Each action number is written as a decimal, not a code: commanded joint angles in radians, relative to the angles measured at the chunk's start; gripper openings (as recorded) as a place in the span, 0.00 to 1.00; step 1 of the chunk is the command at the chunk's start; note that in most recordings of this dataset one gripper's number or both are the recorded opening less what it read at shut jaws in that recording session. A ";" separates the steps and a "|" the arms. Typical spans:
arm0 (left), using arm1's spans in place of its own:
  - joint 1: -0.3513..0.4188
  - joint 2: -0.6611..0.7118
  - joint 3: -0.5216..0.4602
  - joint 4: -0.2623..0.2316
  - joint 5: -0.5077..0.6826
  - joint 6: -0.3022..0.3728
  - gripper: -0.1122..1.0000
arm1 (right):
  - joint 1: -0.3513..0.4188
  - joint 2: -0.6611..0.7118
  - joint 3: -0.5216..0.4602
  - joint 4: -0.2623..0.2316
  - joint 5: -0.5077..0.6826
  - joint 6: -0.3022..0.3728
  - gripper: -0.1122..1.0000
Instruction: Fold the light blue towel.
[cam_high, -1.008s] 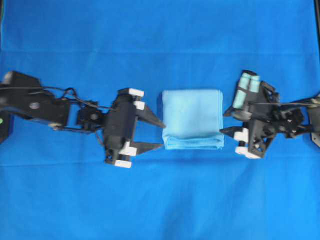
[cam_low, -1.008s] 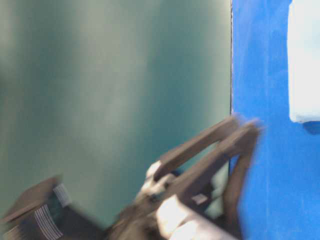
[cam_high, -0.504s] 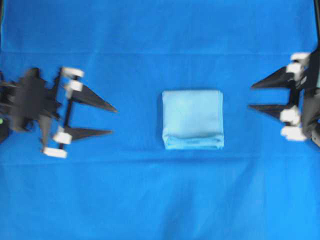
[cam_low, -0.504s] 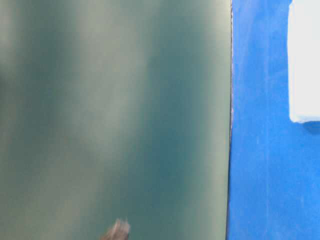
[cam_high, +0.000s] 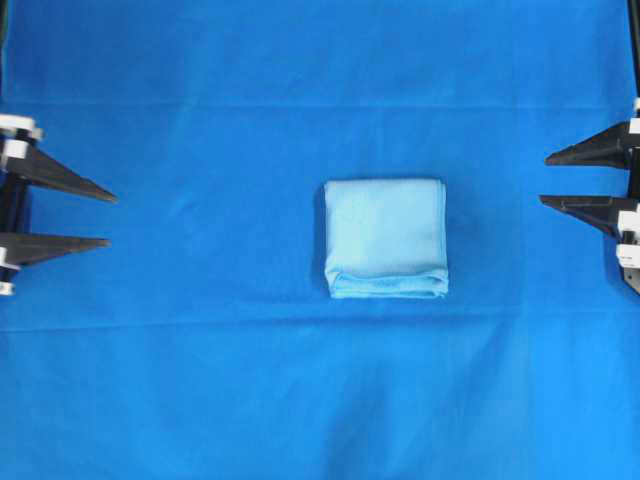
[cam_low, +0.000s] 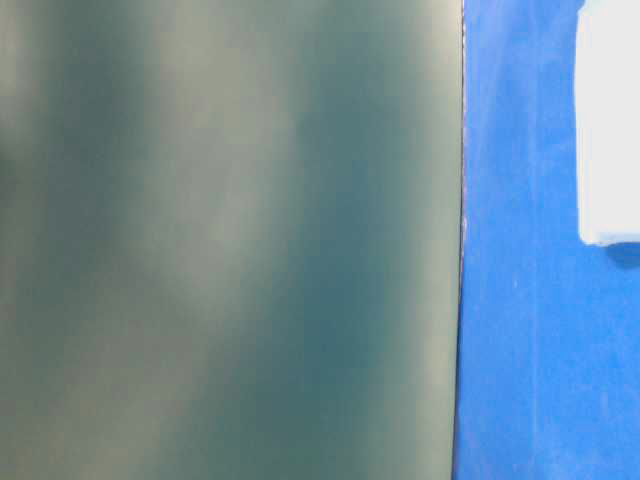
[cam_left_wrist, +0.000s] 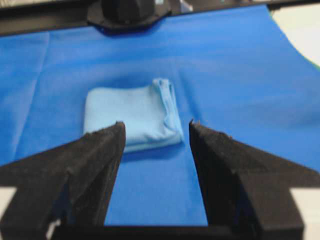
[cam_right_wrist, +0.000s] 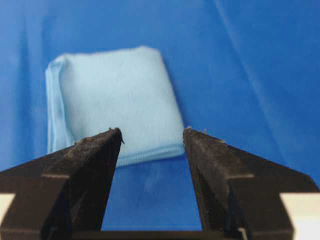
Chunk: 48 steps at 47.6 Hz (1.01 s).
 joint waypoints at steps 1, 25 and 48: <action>0.003 -0.051 0.021 0.000 -0.002 -0.003 0.57 | -0.008 -0.011 0.015 -0.005 -0.038 0.003 0.62; 0.035 -0.126 0.100 0.002 0.012 -0.021 0.57 | -0.057 -0.025 0.063 -0.005 -0.094 0.006 0.62; 0.035 -0.127 0.100 0.000 0.018 -0.021 0.57 | -0.057 -0.023 0.064 -0.005 -0.098 0.006 0.62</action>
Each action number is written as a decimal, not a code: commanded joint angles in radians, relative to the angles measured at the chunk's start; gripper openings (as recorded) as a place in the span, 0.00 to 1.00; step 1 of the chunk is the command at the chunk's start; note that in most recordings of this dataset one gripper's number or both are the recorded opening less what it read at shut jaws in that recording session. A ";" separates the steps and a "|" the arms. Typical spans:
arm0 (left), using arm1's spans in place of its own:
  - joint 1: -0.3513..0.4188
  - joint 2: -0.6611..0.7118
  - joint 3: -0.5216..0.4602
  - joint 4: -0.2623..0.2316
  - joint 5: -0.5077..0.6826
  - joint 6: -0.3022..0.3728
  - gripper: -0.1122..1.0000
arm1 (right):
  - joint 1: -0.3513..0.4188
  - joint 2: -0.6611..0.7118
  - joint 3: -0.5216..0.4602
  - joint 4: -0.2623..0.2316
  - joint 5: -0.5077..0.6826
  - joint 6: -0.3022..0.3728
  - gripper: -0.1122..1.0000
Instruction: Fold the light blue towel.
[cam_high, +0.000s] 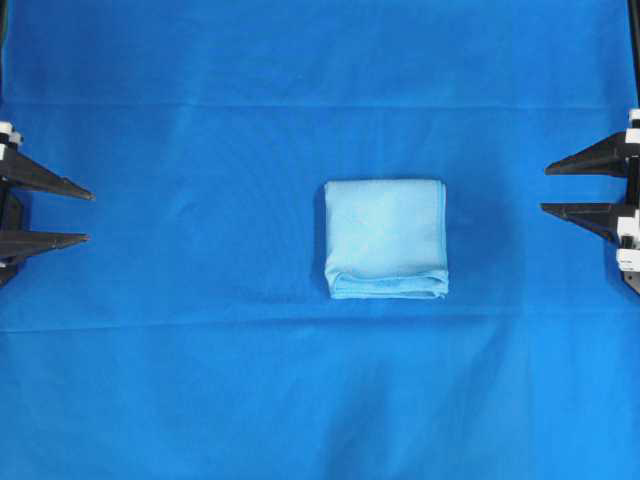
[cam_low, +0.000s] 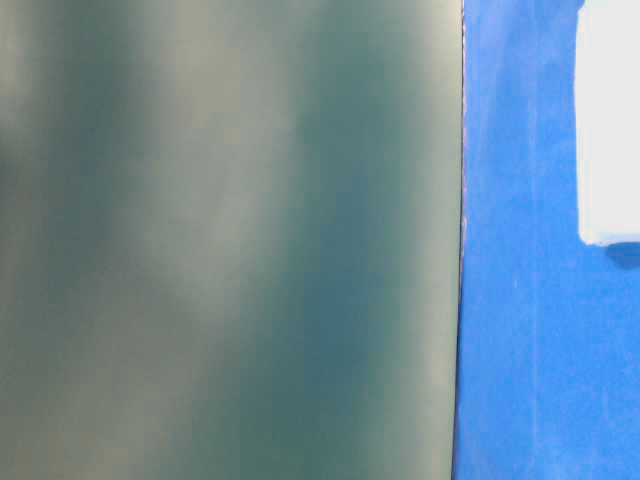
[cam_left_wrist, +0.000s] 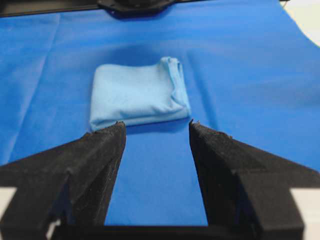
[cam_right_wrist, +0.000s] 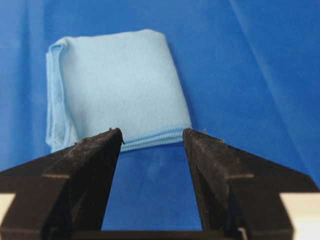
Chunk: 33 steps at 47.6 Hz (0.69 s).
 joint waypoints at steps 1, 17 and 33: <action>0.003 0.008 -0.012 0.000 -0.005 -0.002 0.57 | 0.000 0.008 -0.011 -0.003 -0.006 0.000 0.62; 0.003 0.003 -0.015 0.000 -0.005 -0.002 0.57 | 0.000 0.009 -0.011 -0.003 -0.011 0.000 0.62; 0.003 0.003 -0.015 0.002 -0.005 -0.002 0.57 | 0.000 0.012 -0.009 -0.003 -0.014 0.000 0.62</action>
